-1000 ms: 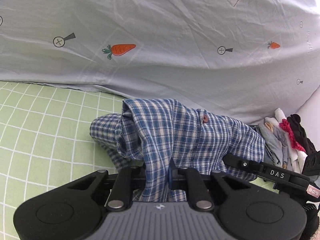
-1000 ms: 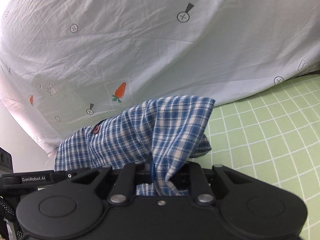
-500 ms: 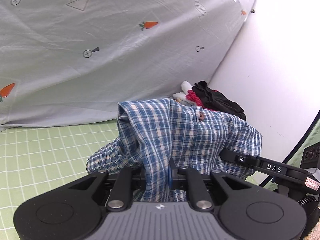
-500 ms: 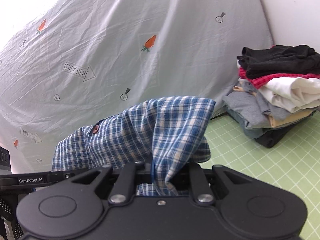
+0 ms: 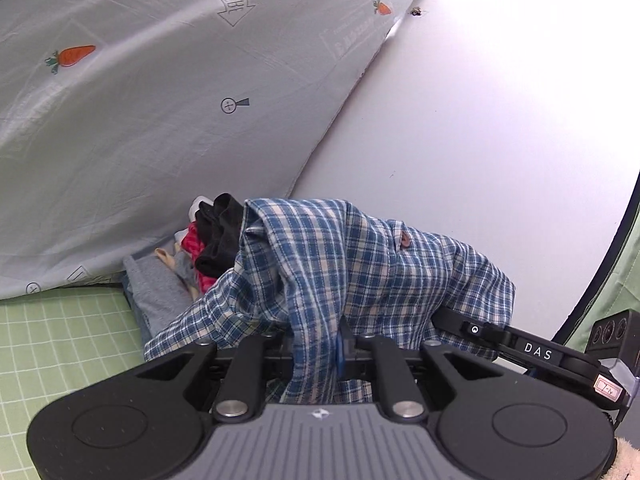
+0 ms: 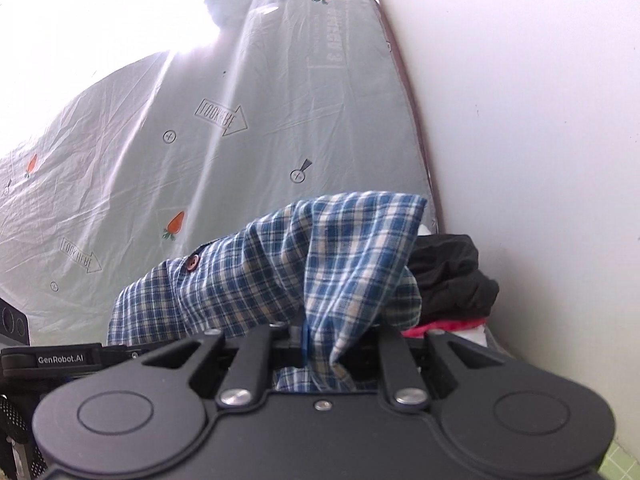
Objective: Fold clothes
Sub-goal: 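Lift the folded shirt with both grippers and carry it to the clothes stack, then lower the shirt onto the stack and open both grippers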
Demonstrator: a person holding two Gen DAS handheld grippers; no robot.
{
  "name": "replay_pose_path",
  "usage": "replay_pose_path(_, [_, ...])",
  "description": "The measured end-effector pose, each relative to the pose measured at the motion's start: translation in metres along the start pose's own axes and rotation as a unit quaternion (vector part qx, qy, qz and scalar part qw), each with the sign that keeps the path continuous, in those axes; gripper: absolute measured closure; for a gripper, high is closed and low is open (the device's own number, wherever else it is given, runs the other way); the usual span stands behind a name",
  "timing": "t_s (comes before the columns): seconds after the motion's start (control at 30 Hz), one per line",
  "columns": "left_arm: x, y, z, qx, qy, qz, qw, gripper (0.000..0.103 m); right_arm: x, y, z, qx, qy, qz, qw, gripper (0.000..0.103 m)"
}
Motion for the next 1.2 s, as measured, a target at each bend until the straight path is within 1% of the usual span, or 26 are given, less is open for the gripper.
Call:
replay_pose_path(0.07, [0.024, -0.027, 0.007, -0.001, 0.002, -0.001, 1.0000, 0.087, 0.024, -0.012, 0.020, -0.006, 0.009, 0.004, 1.000, 0.088])
replay_pose_path(0.13, [0.051, -0.055, 0.000, 0.007, 0.020, -0.006, 0.9998, 0.087, 0.045, -0.029, 0.035, -0.012, 0.021, 0.004, 1.000, 0.088])
replay_pose_path(0.23, [0.088, -0.091, -0.030, 0.020, 0.070, -0.029, 0.9969, 0.087, 0.071, -0.083, 0.052, -0.017, 0.030, -0.019, 0.999, 0.088])
replay_pose_path(0.3, [0.113, -0.121, -0.057, 0.043, 0.088, -0.048, 0.9940, 0.086, 0.088, -0.118, 0.063, -0.021, 0.037, -0.035, 0.999, 0.088])
replay_pose_path(0.37, [0.133, -0.155, -0.085, 0.072, 0.109, -0.072, 0.9888, 0.086, 0.104, -0.155, 0.074, -0.024, 0.042, -0.052, 0.997, 0.087])
replay_pose_path(0.43, [0.144, -0.186, -0.113, 0.107, 0.118, -0.099, 0.9823, 0.086, 0.109, -0.203, 0.084, -0.034, 0.038, -0.086, 0.995, 0.086])
replay_pose_path(0.47, [0.147, -0.202, -0.126, 0.125, 0.120, -0.115, 0.9782, 0.084, 0.105, -0.227, 0.089, -0.045, 0.037, -0.102, 0.993, 0.086])
replay_pose_path(0.53, [0.147, -0.222, -0.147, 0.131, 0.131, -0.129, 0.9742, 0.084, 0.099, -0.272, 0.099, -0.064, 0.035, -0.129, 0.989, 0.079])
replay_pose_path(0.57, [0.147, -0.231, -0.157, 0.133, 0.136, -0.136, 0.9723, 0.084, 0.093, -0.286, 0.105, -0.066, 0.028, -0.130, 0.989, 0.077])
replay_pose_path(0.6, [0.146, -0.236, -0.165, 0.128, 0.144, -0.135, 0.9720, 0.082, 0.088, -0.297, 0.112, -0.065, 0.015, -0.129, 0.989, 0.074])
replay_pose_path(0.63, [0.145, -0.241, -0.173, 0.121, 0.152, -0.134, 0.9718, 0.082, 0.085, -0.302, 0.120, -0.056, -0.013, -0.125, 0.991, 0.071])
replay_pose_path(0.7, [0.139, -0.243, -0.184, 0.094, 0.169, -0.130, 0.9724, 0.082, 0.080, -0.310, 0.137, -0.036, -0.067, -0.118, 0.990, 0.070])
replay_pose_path(0.77, [0.136, -0.243, -0.192, 0.066, 0.185, -0.127, 0.9722, 0.082, 0.079, -0.311, 0.147, -0.020, -0.100, -0.126, 0.987, 0.069])
replay_pose_path(0.83, [0.134, -0.238, -0.188, 0.066, 0.184, -0.126, 0.9726, 0.082, 0.081, -0.310, 0.145, -0.021, -0.101, -0.134, 0.986, 0.066])
replay_pose_path(0.9, [0.133, -0.233, -0.182, 0.073, 0.177, -0.124, 0.9738, 0.081, 0.086, -0.309, 0.137, -0.036, -0.089, -0.141, 0.985, 0.064])
replay_pose_path(1.0, [0.132, -0.221, -0.167, 0.094, 0.158, -0.118, 0.9758, 0.077, 0.091, -0.299, 0.126, -0.055, -0.075, -0.141, 0.986, 0.055])
replay_pose_path(1.03, [0.132, -0.214, -0.161, 0.102, 0.152, -0.118, 0.9760, 0.075, 0.092, -0.295, 0.120, -0.056, -0.077, -0.142, 0.985, 0.047])
replay_pose_path(1.07, [0.132, -0.207, -0.156, 0.110, 0.146, -0.117, 0.9761, 0.068, 0.094, -0.290, 0.115, -0.055, -0.081, -0.142, 0.985, 0.038])
replay_pose_path(1.1, [0.133, -0.200, -0.150, 0.121, 0.138, -0.114, 0.9763, 0.057, 0.097, -0.286, 0.109, -0.055, -0.081, -0.141, 0.985, 0.018])
replay_pose_path(1.13, [0.134, -0.192, -0.145, 0.132, 0.130, -0.111, 0.9764, 0.051, 0.099, -0.280, 0.103, -0.056, -0.078, -0.138, 0.986, 0.005])
replay_pose_path(1.17, [0.135, -0.181, -0.138, 0.151, 0.116, -0.099, 0.9767, 0.035, 0.101, -0.272, 0.094, -0.063, -0.066, -0.129, 0.987, 0.004])
replay_pose_path(1.2, [0.136, -0.170, -0.130, 0.170, 0.102, -0.086, 0.9763, 0.017, 0.103, -0.263, 0.085, -0.070, -0.055, -0.121, 0.989, 0.004])
Point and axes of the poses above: each gripper's, at about its wrist camera, not at the fingertips, and y roughly against the way its jaws point, z to its right, x to its top, the point moved 2 cm from there along -y, roughly the way its jaws point, and after that the axes turned 11 degrees about -z, right-handed, at the moved point
